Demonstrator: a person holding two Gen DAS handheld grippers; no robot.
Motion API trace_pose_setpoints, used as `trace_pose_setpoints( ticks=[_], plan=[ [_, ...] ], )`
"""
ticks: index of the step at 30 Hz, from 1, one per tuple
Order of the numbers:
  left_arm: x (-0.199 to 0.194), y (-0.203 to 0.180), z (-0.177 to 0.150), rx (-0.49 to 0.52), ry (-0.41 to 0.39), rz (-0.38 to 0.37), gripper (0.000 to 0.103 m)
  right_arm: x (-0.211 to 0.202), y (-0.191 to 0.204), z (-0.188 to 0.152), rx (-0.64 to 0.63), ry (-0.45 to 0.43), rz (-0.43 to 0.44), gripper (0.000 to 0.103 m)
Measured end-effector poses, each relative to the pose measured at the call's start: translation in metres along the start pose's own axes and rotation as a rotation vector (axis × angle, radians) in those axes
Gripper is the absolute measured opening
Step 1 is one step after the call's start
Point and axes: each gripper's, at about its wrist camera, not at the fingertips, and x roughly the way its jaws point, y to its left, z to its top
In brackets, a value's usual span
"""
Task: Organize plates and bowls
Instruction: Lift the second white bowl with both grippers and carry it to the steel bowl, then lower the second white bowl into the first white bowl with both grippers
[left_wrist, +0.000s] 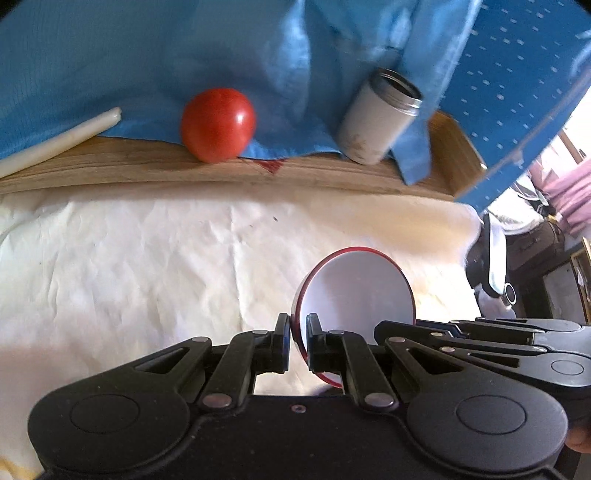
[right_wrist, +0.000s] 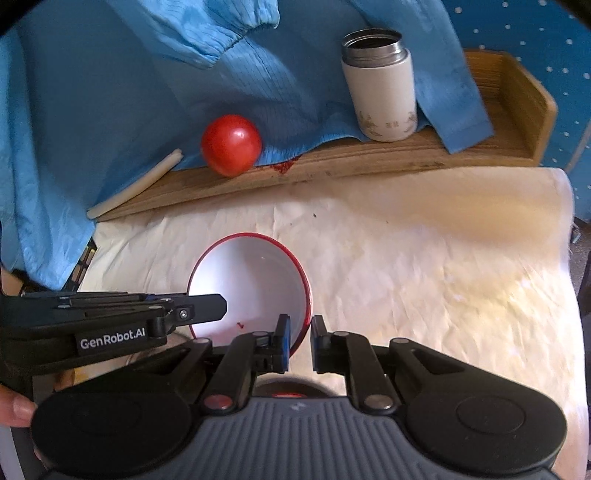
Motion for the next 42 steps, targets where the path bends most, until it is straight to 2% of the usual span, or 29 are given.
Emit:
trace_pose_setpoints(
  ticks=[10,21,33,42],
  plan=[
    [-0.016,-0.02,-0.039,0.04,0.019,-0.011,0.009,-0.029,-0.001,-0.043,-0.009,0.005,-0.017,0.013],
    [-0.014,-0.025,-0.081,0.075,0.063,0.006,0.009,-0.035,0.001,-0.078,-0.021,0.051,-0.032,0.013],
    [0.001,-0.026,-0.094,0.076,0.094,0.03,0.009,-0.025,-0.001,-0.089,-0.017,0.091,-0.046,0.013],
    [0.013,-0.034,-0.098,0.121,0.104,0.065,0.011,-0.015,-0.007,-0.089,-0.009,0.115,-0.06,0.013]
  ],
)
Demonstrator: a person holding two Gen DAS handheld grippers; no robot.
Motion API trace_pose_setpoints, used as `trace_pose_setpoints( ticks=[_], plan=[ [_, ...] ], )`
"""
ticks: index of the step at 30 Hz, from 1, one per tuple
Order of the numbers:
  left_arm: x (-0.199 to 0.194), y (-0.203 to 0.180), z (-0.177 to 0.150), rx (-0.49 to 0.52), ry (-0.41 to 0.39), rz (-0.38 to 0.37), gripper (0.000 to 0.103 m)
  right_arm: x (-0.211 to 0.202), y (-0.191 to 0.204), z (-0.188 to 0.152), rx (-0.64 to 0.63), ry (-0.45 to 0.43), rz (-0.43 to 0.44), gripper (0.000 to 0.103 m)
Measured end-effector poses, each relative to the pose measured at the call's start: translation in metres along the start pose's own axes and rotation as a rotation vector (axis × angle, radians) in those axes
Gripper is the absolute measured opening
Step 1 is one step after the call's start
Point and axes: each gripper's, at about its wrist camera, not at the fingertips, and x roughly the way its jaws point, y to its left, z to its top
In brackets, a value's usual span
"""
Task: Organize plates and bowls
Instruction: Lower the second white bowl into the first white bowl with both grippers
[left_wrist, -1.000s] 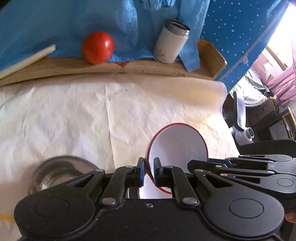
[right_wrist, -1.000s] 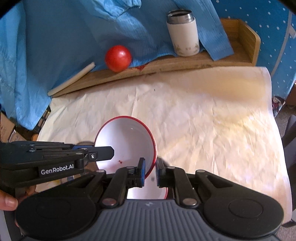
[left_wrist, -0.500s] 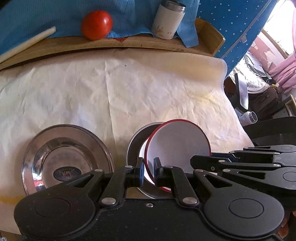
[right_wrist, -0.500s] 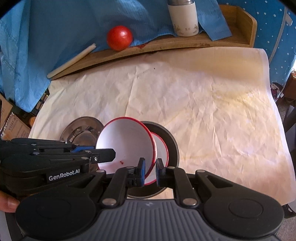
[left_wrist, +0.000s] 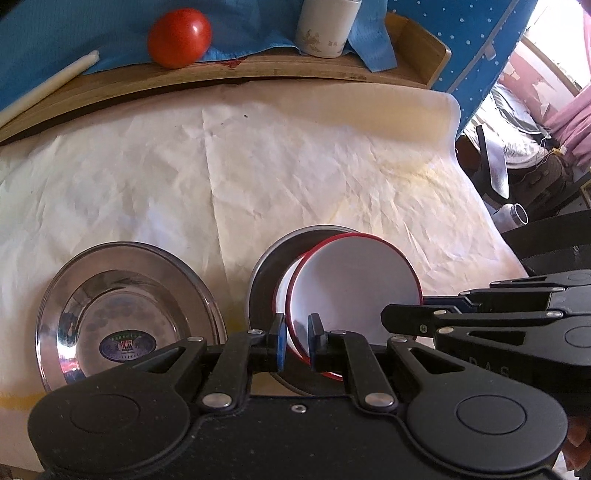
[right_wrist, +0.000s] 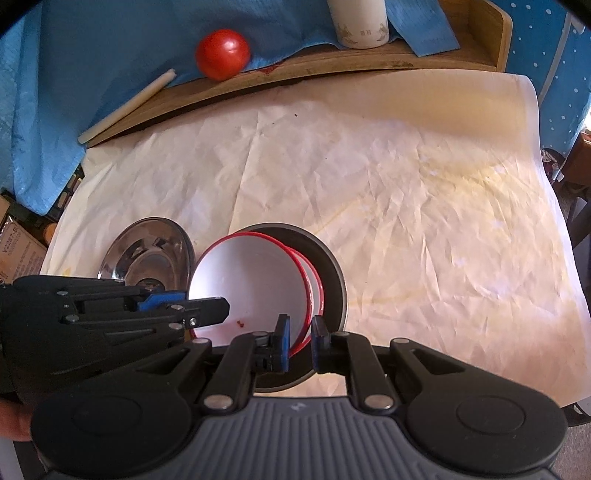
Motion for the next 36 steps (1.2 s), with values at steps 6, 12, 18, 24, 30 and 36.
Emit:
trace_pose_setpoints(
  ticks=[6,12,18,24,30,36],
  plan=[
    [0.004,-0.001,0.001,0.001,0.006,-0.003,0.011,0.006,-0.002,0.002,0.005,0.014,-0.006,0.013],
    [0.004,-0.002,0.001,0.006,0.005,0.002,0.011,0.011,-0.003,0.003,0.005,0.027,-0.008,0.013],
    [0.005,-0.003,0.003,0.011,0.009,0.007,0.011,0.012,-0.001,0.005,0.002,0.034,-0.013,0.013],
    [0.006,-0.004,0.004,0.013,0.011,0.011,0.012,0.013,-0.001,0.004,-0.002,0.036,-0.014,0.013],
    [0.007,-0.005,0.006,0.018,0.012,0.015,0.014,0.013,-0.001,0.005,-0.002,0.038,-0.014,0.014],
    [0.007,-0.004,0.007,0.014,0.015,0.009,0.017,0.014,-0.001,0.004,-0.003,0.038,-0.014,0.014]
  ],
)
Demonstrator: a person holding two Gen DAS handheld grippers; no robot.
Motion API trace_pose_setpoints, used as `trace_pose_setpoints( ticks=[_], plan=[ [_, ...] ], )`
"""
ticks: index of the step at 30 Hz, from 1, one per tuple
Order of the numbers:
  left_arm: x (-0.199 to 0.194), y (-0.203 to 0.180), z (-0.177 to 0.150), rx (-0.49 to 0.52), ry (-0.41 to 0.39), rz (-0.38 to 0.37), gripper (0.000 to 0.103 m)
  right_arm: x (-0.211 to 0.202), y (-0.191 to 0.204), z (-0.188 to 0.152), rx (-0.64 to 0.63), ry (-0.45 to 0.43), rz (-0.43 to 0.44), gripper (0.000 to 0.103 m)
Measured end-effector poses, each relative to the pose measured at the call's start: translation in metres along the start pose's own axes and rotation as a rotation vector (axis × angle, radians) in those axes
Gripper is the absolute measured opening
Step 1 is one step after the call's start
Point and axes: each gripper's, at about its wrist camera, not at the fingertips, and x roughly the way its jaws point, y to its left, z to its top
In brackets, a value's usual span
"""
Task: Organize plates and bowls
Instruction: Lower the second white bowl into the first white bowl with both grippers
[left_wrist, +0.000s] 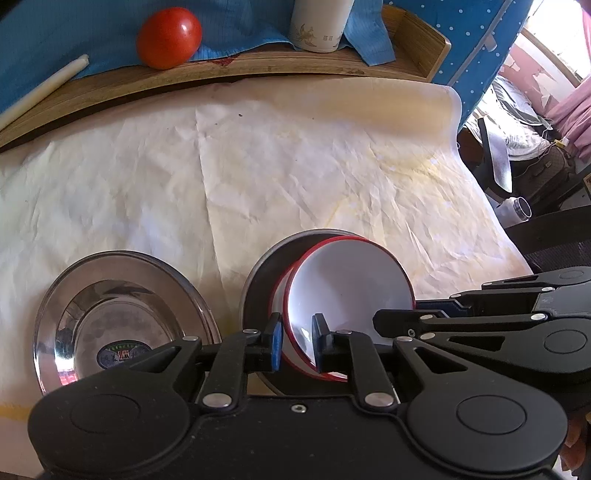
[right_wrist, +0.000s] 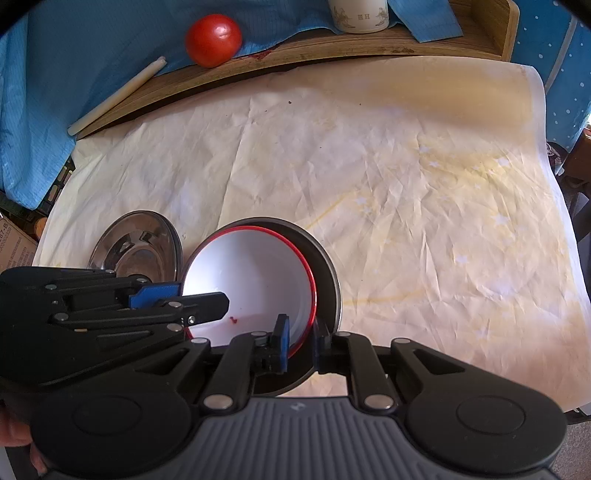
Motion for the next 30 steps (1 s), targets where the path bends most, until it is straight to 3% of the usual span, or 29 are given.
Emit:
trace_pose_setpoints(
  ticks=[30],
  plan=[
    [0.0003,0.0,0.0,-0.002,0.0,-0.014,0.022,-0.0002,-0.0021,-0.0001,0.002,0.003,0.012,0.015]
  ],
)
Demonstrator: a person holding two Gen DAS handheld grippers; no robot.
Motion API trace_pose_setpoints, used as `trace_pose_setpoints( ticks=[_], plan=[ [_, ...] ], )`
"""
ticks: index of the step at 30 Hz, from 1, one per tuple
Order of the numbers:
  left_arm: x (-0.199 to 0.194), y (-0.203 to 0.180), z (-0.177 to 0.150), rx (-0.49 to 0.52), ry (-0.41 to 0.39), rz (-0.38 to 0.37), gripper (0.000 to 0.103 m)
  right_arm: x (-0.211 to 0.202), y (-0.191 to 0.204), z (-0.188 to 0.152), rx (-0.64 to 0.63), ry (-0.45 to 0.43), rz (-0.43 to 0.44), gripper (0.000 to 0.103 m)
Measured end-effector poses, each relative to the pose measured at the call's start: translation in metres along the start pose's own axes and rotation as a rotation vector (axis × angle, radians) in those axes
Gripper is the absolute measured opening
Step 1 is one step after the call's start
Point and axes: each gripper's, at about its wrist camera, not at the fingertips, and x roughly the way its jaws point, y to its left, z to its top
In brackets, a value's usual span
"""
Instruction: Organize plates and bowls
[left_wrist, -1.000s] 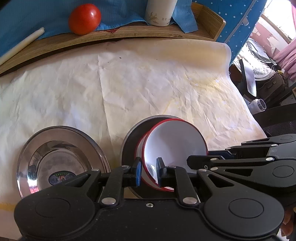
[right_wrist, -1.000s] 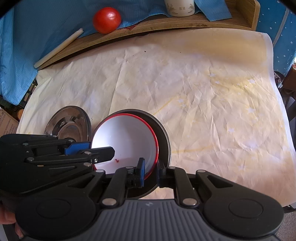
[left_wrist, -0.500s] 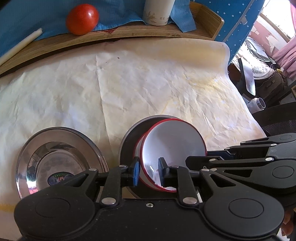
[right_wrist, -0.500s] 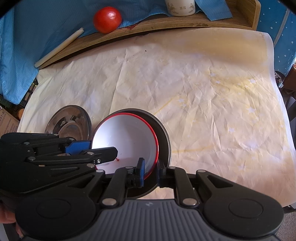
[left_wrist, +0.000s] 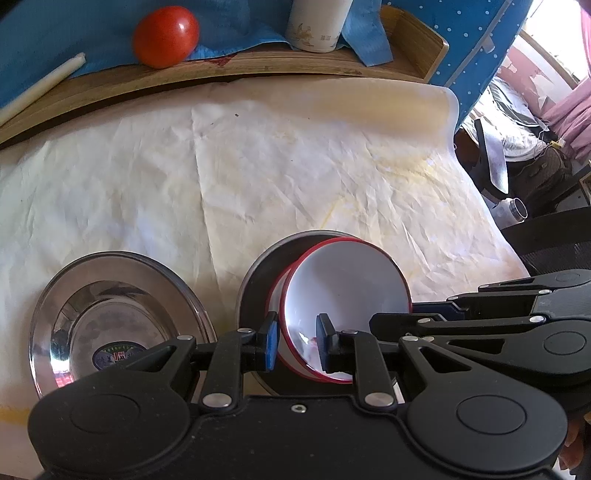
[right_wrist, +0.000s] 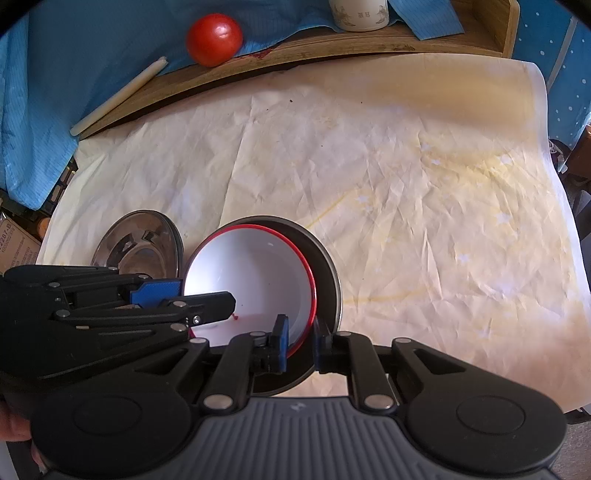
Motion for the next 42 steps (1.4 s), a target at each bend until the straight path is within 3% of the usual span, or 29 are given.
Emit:
trace_pose_setpoints(
  ticks=[3,7,16,23,27,29,35,37,39,42],
  plan=[
    [0.0,0.0,0.0,0.001,-0.001,0.0,0.023,0.0,0.001,-0.001,0.0,0.0,0.003,0.016],
    [-0.001,0.002,0.0,0.002,0.0,0.014,0.032,0.0,0.0,0.0,0.001,0.003,0.005,0.017],
    [-0.004,0.007,0.002,-0.014,-0.01,-0.013,0.032,-0.002,0.0,-0.002,0.008,-0.007,0.009,0.017],
    [-0.013,0.015,0.006,-0.033,-0.039,-0.037,0.037,-0.01,-0.003,-0.002,0.014,-0.033,0.012,0.019],
    [-0.019,0.023,0.009,-0.05,-0.062,-0.062,0.042,-0.016,-0.003,-0.002,0.009,-0.056,0.026,0.033],
    [-0.024,0.028,0.009,-0.053,-0.078,-0.07,0.05,-0.021,-0.003,-0.002,-0.001,-0.073,0.028,0.04],
    [-0.043,0.044,0.008,-0.031,-0.142,-0.033,0.081,-0.037,-0.009,-0.004,-0.008,-0.118,0.052,0.075],
    [-0.048,0.049,0.008,-0.008,-0.155,-0.015,0.087,-0.041,-0.01,-0.006,-0.015,-0.121,0.052,0.091],
    [-0.052,0.053,0.008,0.018,-0.169,0.013,0.088,-0.044,-0.012,-0.008,-0.02,-0.12,0.052,0.099],
    [-0.052,0.057,0.007,0.074,-0.166,0.053,0.099,-0.045,-0.017,-0.013,-0.011,-0.108,0.053,0.102]
  ],
)
